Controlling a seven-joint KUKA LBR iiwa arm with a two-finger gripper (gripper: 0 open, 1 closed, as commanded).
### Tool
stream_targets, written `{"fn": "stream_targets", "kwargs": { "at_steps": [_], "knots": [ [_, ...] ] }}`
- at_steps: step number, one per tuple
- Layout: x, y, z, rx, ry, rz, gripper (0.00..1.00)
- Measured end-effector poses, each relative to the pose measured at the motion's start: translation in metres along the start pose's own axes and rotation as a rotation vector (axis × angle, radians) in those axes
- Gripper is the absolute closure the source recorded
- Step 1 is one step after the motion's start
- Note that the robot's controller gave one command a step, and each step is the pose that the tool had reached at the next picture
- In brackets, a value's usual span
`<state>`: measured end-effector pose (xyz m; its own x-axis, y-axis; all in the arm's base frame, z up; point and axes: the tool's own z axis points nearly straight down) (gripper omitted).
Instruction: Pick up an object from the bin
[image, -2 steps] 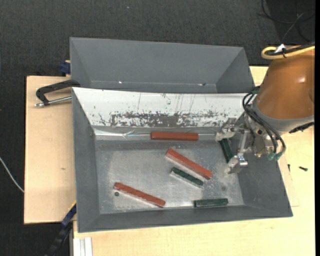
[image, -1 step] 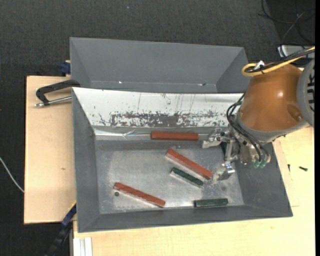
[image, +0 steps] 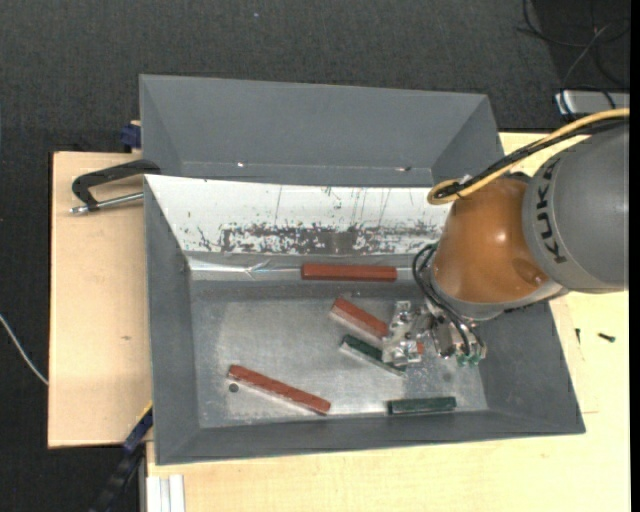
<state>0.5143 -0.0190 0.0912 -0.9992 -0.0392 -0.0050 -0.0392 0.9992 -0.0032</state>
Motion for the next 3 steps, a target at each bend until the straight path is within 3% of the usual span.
{"fn": "stream_targets", "kwargs": {
  "at_steps": [1, 2, 3],
  "knots": [
    [-0.0074, 0.0036, 0.0064, -0.002, -0.050, 0.002, 0.00],
    [-0.0006, 0.0029, 0.0130, -0.001, -0.027, 0.001, 1.00],
    [-0.0006, 0.0029, 0.0130, -0.001, -0.027, 0.001, 1.00]
  ]
}}
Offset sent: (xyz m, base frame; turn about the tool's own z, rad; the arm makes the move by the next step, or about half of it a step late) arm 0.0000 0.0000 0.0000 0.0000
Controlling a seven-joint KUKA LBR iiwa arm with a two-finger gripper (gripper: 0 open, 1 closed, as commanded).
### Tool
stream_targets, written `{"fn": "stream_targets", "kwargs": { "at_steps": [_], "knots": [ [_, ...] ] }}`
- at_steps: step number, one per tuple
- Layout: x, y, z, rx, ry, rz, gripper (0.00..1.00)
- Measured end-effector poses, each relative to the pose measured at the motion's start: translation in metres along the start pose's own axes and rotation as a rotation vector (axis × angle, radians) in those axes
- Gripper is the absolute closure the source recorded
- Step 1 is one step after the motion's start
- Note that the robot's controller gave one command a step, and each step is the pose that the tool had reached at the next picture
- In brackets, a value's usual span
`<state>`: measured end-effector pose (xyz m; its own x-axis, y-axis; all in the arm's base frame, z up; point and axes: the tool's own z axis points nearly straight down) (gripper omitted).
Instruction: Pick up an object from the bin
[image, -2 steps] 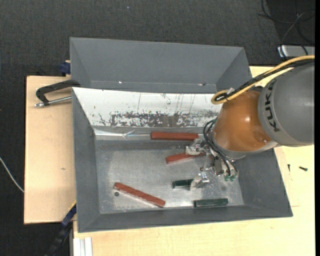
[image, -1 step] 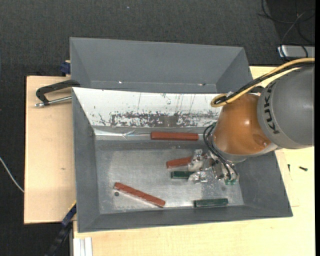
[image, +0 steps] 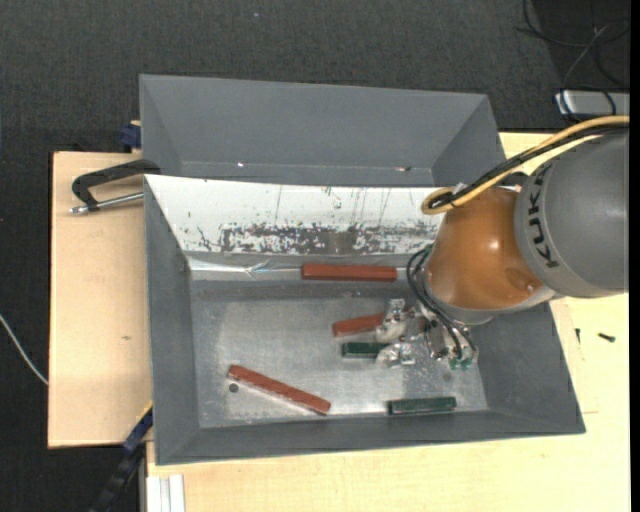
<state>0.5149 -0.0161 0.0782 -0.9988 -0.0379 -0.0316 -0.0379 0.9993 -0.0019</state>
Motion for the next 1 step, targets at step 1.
{"fn": "stream_targets", "kwargs": {
  "at_steps": [1],
  "knots": [
    [0.0021, 0.0110, -0.1539, -0.003, 0.024, -0.049, 1.00]
  ]
}}
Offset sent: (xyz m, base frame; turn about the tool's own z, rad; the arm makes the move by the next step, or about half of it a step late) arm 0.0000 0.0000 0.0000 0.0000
